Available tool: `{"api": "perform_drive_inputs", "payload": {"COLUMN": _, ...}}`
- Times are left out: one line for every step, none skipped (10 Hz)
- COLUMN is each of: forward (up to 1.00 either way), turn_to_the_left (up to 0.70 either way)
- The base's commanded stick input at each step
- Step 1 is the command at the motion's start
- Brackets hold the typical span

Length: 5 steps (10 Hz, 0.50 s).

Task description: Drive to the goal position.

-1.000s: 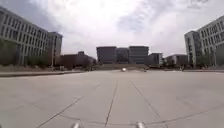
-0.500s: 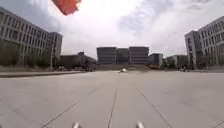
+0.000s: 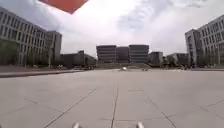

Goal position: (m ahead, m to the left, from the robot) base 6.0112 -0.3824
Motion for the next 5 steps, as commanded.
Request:
{"api": "perform_drive_inputs", "payload": {"forward": 0.70, "turn_to_the_left": 0.00}}
{"api": "perform_drive_inputs", "payload": {"forward": 0.70, "turn_to_the_left": 0.00}}
{"api": "perform_drive_inputs", "payload": {"forward": 0.70, "turn_to_the_left": 0.00}}
{"api": "perform_drive_inputs", "payload": {"forward": 0.70, "turn_to_the_left": 0.00}}
{"api": "perform_drive_inputs", "payload": {"forward": 0.70, "turn_to_the_left": 0.00}}
